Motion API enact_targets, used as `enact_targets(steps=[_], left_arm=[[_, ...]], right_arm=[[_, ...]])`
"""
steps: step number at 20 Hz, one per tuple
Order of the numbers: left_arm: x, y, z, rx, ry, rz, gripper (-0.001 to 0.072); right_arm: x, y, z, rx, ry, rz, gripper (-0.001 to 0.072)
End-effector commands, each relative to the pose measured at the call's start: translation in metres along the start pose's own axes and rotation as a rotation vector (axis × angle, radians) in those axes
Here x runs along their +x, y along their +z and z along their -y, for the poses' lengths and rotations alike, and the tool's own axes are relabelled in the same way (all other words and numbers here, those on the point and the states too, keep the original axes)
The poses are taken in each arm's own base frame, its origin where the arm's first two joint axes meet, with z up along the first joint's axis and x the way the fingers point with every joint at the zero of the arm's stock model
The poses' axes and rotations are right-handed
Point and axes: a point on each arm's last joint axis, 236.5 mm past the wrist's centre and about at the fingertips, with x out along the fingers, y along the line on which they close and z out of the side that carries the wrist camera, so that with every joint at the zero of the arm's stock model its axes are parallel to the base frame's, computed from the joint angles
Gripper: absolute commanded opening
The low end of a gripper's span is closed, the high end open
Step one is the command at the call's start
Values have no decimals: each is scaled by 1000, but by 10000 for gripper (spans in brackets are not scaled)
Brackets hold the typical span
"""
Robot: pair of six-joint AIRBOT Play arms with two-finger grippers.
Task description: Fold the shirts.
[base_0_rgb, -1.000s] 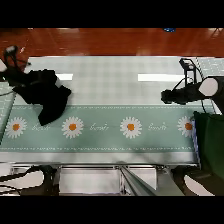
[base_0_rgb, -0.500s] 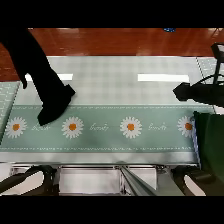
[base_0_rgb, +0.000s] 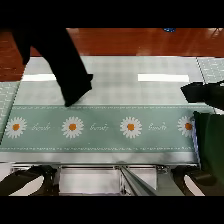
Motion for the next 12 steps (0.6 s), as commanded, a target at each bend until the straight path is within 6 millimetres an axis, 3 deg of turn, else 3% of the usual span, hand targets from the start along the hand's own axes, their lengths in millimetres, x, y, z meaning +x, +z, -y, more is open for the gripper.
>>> enact_targets(steps=[1, 3, 6, 9, 12], left_arm=[[7, -7, 68, -39, -170, 17, 17], [24, -58, 105, -73, -262, -101, 17], [42, -147, 139, -138, -326, -290, 17], [49, -243, 133, -218, -289, -500, 17], [35, -358, 97, -264, -182, -754, 17]], right_arm=[[-3, 0, -2, -5, 6, 6, 408], [-3, 0, -1, -16, 2, 7, 408], [-3, 1, 6, -30, -24, 9, 408], [-3, 1, 9, -39, -38, 10, 408], [-3, 1, 11, -46, -49, 9, 408]])
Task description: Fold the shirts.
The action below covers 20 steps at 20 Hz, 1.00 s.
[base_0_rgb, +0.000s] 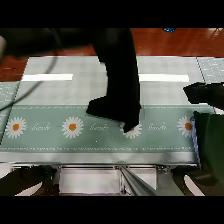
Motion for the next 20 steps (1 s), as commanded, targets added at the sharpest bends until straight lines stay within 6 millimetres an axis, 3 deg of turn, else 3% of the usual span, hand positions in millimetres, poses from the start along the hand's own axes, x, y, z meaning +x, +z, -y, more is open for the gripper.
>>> enact_targets(steps=[1, 3, 6, 7, 9, 10, 11, 12, 13, 15, 17, 18, 19, 20], left_arm=[[32, -122, -60, -137, 103, -269, 18], [33, -197, -104, -240, 194, -413, 18], [19, -295, -137, -368, 271, -603, 18], [14, -322, -142, -395, 289, -659, 18], [2, -353, -148, -423, 312, -746, 22], [-2, -358, -152, -428, 323, -771, 81], [-6, -355, -159, -424, 339, -774, 318], [-12, -347, -169, -420, 359, -777, 499], [-21, -333, -182, -431, 384, -778, 507], [-42, -286, -204, -433, 395, -727, 506], [-72, -228, -236, -436, 455, -551, 506], [-90, -208, -254, -459, 505, -454, 506], [-107, -200, -270, -517, 553, -369, 506], [-113, -205, -275, -618, 556, -312, 506]], right_arm=[[0, 0, 5, -14, -22, -2, 408], [2, -5, 8, -17, -31, -15, 408], [15, -24, 11, 6, -37, -62, 408], [22, -34, 13, 24, -41, -84, 408], [34, -51, 17, 47, -49, -120, 408], [41, -57, 18, 65, -52, -126, 408], [46, -59, 19, 74, -54, -129, 408], [52, -56, 20, 73, -56, -122, 408], [57, -45, 23, 71, -61, -93, 408], [51, -15, 53, 71, -154, -46, 408], [25, 20, 122, 117, -337, 32, 408], [12, 22, 159, 176, -428, 50, 408], [3, 11, 193, 263, -497, 44, 408], [1, -10, 220, 385, -526, 17, 408]])
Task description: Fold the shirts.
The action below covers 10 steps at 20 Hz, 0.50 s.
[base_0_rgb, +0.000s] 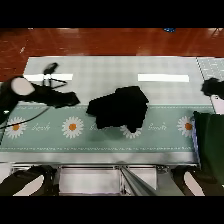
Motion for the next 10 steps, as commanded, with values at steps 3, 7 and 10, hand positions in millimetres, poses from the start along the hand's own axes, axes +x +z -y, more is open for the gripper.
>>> enact_targets(steps=[3, 7, 10], left_arm=[[10, -38, 13, -314, -333, -52, 506], [51, -93, 84, -231, -579, -173, 506], [96, -99, 92, -149, -475, -155, 506]], right_arm=[[53, -60, 71, 376, 25, -186, 408], [92, -108, -16, 365, 343, -422, 408], [110, -128, -58, 361, 429, -522, 408]])
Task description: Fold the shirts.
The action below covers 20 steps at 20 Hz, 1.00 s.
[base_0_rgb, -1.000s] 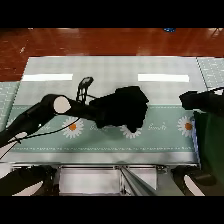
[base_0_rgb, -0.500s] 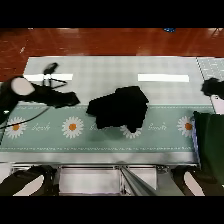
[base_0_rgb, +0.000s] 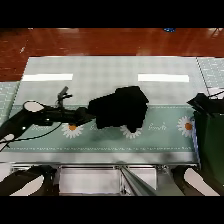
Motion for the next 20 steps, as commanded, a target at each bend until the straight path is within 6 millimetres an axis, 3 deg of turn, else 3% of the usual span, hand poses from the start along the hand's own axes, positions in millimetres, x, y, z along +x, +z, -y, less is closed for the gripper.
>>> enact_targets(steps=[1, 5, 6, 7, 8, 12, 16, 20], left_arm=[[46, 2, -4, 54, 27, 26, 506], [73, 3, 8, 87, 22, -42, 504], [77, 0, 10, 98, 14, -80, 443], [79, -5, 11, 115, 11, -122, 199], [79, -9, 10, 137, 16, -158, 21], [66, -3, 8, 142, 7, -181, 19], [59, 6, 3, 117, 2, -163, 19], [59, 6, 3, 118, 2, -164, 19]], right_arm=[[41, -27, -38, 11, 141, -140, 408], [66, -52, -60, -38, 158, -224, 408], [72, -56, -67, -40, 170, -236, 408], [77, -59, -74, -34, 185, -245, 408], [82, -60, -82, -36, 198, -259, 408], [101, -53, -120, -105, 235, -295, 408], [129, -36, -146, -92, 245, -345, 408], [151, -67, -171, -131, 261, -529, 408]])
